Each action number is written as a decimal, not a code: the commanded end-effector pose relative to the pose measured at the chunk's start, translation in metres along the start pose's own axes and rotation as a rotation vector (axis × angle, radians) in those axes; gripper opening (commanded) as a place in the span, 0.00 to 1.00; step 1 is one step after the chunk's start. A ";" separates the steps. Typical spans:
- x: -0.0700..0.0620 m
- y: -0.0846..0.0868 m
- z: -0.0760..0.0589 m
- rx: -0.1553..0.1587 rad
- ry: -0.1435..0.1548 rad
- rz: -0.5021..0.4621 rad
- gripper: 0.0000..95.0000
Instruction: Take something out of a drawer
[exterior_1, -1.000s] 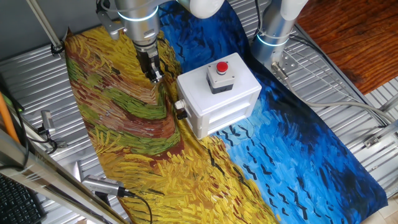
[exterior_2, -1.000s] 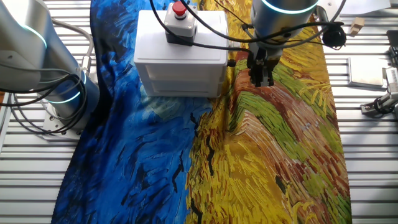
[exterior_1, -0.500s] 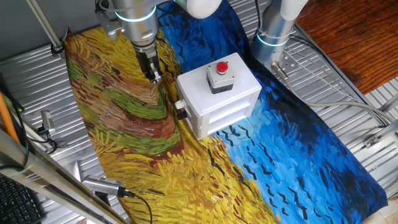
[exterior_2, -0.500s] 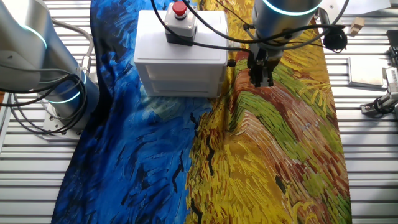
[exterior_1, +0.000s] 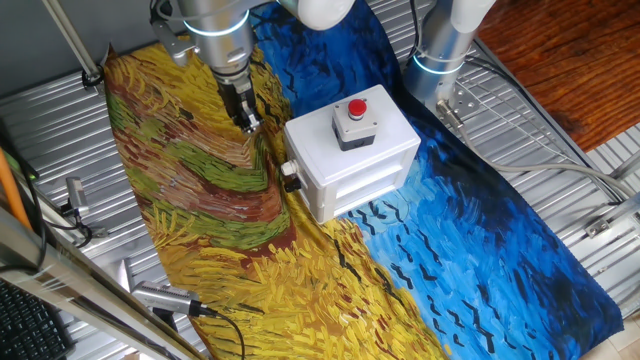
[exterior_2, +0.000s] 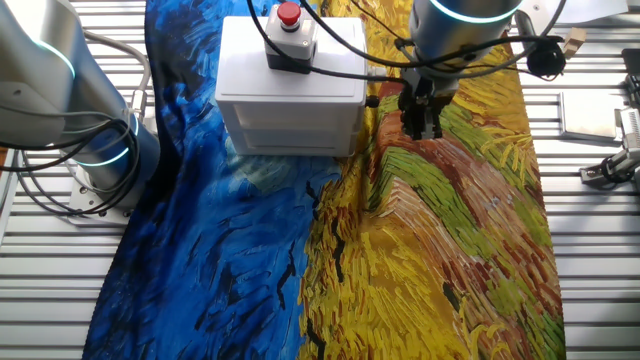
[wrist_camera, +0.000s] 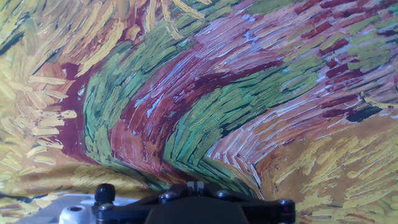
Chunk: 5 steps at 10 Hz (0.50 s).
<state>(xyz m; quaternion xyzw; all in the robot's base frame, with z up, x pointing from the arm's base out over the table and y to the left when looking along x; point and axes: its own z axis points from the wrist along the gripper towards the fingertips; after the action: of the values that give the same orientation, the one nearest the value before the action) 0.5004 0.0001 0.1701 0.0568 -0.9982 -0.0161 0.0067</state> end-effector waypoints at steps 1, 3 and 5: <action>0.000 0.000 0.000 -0.004 -0.017 0.004 0.00; 0.001 -0.001 0.000 -0.003 -0.018 0.001 0.00; 0.001 -0.001 0.000 -0.065 -0.020 -0.037 0.00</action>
<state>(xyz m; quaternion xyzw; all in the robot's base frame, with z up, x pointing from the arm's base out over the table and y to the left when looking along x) 0.4998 -0.0009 0.1700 0.0676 -0.9973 -0.0275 -0.0008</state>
